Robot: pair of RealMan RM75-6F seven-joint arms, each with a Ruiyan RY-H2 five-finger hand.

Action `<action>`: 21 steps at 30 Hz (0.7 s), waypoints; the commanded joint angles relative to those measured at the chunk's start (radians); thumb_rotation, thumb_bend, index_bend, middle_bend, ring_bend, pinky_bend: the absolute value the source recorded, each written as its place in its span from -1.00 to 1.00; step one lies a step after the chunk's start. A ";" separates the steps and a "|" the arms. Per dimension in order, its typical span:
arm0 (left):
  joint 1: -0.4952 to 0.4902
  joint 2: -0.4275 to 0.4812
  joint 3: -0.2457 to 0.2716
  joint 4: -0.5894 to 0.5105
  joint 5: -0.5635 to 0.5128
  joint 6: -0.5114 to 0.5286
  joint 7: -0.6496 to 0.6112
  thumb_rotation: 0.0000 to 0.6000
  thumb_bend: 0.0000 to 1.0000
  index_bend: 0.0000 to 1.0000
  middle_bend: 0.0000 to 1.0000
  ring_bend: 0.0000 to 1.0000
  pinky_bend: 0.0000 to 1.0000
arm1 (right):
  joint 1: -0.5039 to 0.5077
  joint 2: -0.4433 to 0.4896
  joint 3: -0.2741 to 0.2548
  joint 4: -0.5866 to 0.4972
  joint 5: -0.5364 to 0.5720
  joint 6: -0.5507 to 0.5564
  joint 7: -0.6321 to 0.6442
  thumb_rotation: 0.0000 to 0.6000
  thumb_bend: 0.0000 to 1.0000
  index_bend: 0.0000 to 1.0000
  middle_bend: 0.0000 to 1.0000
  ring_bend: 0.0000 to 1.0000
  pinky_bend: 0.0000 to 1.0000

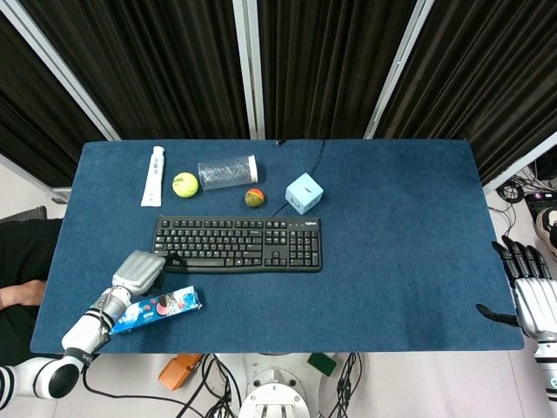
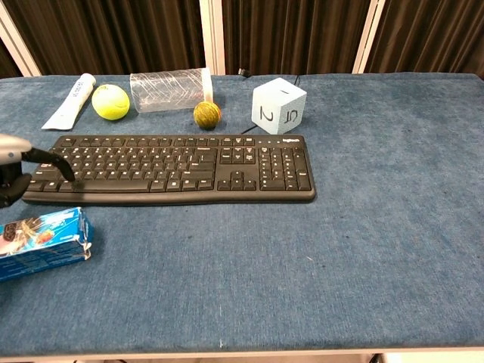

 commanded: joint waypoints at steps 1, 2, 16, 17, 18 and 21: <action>0.034 0.035 -0.014 -0.032 0.047 0.090 -0.029 1.00 0.52 -0.53 0.90 0.97 1.00 | -0.001 0.002 0.000 -0.001 0.000 0.002 0.001 1.00 -0.83 -1.00 -1.00 -1.00 -1.00; 0.049 0.042 -0.017 -0.036 0.066 0.127 -0.039 1.00 0.44 -0.53 0.86 0.93 0.98 | -0.002 0.002 0.000 0.000 0.000 0.003 0.002 1.00 -0.83 -1.00 -1.00 -1.00 -1.00; 0.360 0.017 0.011 0.055 0.230 0.640 -0.194 1.00 -0.85 -0.81 -0.68 -0.77 -0.86 | -0.002 -0.007 0.000 0.024 -0.003 0.004 0.030 1.00 -0.83 -1.00 -1.00 -1.00 -1.00; 0.377 0.012 0.016 0.064 0.239 0.657 -0.206 1.00 -0.86 -0.82 -0.72 -0.82 -0.88 | -0.001 -0.007 0.000 0.024 -0.005 0.003 0.030 1.00 -0.83 -1.00 -1.00 -1.00 -1.00; 0.397 0.007 0.023 0.076 0.250 0.680 -0.218 1.00 -0.86 -0.82 -0.75 -0.85 -0.89 | 0.000 -0.008 0.000 0.023 -0.007 0.003 0.029 1.00 -0.83 -1.00 -1.00 -1.00 -1.00; 0.446 -0.001 0.043 0.096 0.275 0.725 -0.238 1.00 -0.86 -0.82 -0.76 -0.86 -0.90 | 0.002 -0.007 0.000 0.019 -0.012 0.005 0.023 1.00 -0.83 -1.00 -1.00 -1.00 -1.00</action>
